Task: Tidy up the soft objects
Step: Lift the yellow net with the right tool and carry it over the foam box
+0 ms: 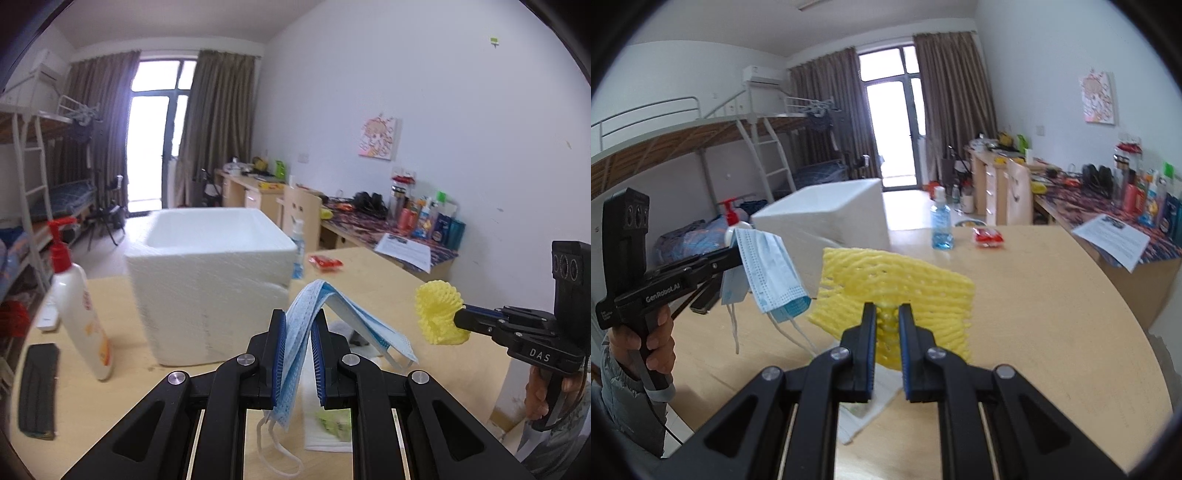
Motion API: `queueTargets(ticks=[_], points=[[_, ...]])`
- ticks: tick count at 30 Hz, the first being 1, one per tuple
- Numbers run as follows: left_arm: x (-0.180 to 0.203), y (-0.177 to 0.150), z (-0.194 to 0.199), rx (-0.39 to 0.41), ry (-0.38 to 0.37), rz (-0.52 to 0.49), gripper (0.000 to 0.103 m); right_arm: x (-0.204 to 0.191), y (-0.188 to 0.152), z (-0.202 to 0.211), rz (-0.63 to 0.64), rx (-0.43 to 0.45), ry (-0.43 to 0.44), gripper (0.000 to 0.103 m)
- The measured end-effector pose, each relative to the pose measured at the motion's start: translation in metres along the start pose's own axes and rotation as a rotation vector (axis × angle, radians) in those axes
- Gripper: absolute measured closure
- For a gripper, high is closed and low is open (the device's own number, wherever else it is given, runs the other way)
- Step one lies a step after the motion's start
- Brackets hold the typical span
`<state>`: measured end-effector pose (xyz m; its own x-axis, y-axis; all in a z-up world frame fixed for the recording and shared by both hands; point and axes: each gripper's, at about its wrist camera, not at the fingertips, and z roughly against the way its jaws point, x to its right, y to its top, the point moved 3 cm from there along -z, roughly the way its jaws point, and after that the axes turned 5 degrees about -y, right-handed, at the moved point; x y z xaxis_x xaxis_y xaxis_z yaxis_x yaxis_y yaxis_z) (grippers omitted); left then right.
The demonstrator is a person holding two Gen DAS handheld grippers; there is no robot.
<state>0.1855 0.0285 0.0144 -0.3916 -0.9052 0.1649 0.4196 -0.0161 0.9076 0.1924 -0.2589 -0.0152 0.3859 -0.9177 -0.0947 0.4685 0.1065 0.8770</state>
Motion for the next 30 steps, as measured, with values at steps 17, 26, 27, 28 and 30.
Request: queueTargets(ticks=[17,26,27,28,30], points=[[-0.05,-0.005,0.06,0.022,0.309,0.086,0.088,-0.061,0.021,-0.017,0.098,0.038,0.212,0.089],[-0.059,-0.011,0.081,0.069,0.375,0.119,0.088,-0.085,0.024,-0.026,0.14,0.028,0.268,0.089],[-0.059,-0.012,0.081,0.07,0.376,0.119,0.088,-0.088,0.025,-0.026,0.142,0.027,0.27,0.089],[-0.06,-0.012,0.082,0.071,0.378,0.12,0.088,-0.089,0.026,-0.026,0.144,0.027,0.272,0.089],[-0.06,-0.012,0.083,0.071,0.378,0.12,0.088,-0.092,0.028,-0.025,0.144,0.029,0.273,0.089]])
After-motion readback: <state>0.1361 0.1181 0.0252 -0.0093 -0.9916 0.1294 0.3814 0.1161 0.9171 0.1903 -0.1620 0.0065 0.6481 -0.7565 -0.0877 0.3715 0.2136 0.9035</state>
